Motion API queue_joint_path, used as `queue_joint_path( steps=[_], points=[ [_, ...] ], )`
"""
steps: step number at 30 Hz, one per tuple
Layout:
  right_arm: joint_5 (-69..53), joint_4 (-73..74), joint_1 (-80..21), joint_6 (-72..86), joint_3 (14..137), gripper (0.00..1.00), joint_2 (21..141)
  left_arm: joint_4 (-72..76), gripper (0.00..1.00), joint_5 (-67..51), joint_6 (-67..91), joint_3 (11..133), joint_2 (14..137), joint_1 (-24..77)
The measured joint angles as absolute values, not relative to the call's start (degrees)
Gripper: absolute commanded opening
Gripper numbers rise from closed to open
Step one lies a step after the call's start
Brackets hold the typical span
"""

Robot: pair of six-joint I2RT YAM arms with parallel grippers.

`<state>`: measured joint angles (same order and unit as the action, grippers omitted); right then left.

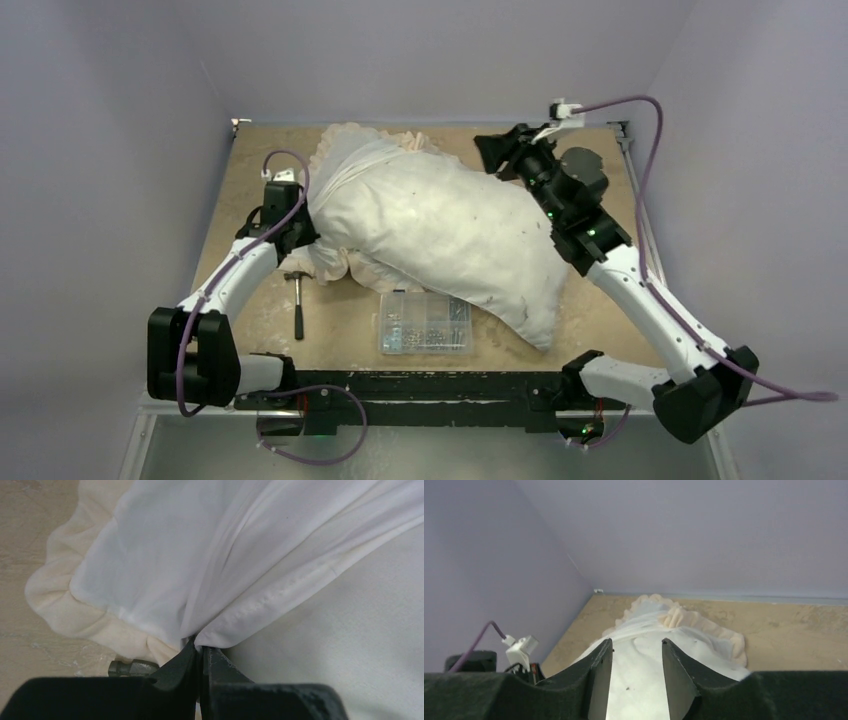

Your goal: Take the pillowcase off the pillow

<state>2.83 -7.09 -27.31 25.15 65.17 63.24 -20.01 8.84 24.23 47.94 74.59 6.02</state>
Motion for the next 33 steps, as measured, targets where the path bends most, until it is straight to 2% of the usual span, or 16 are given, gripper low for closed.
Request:
queue_joint_path(
  steps=[7, 11, 15, 22, 33],
  points=[
    [8.16, -1.41, -41.71, 22.35, 69.34, 0.86, 75.26, -18.04, 0.0, 4.4, 23.31, 47.22, 74.61, 5.96],
    [13.06, 0.84, -49.45, 21.52, 73.93, 0.95, 83.44, -17.43, 0.0, 2.39, 22.98, 47.22, 74.61, 5.74],
    [18.39, 3.33, -54.57, 19.7, 79.26, 0.99, 91.18, -17.02, 0.0, 0.75, 22.92, 47.03, 74.61, 5.63],
    [27.09, 5.61, -58.94, 14.85, 89.47, 0.99, 103.92, -16.71, 0.0, -0.73, 22.92, 46.98, 74.61, 5.63],
    [31.16, 5.74, -59.72, 10.04, 89.86, 0.97, 115.72, -17.3, 0.0, 1.3, 23.14, 47.05, 77.89, 5.65]
  ],
)
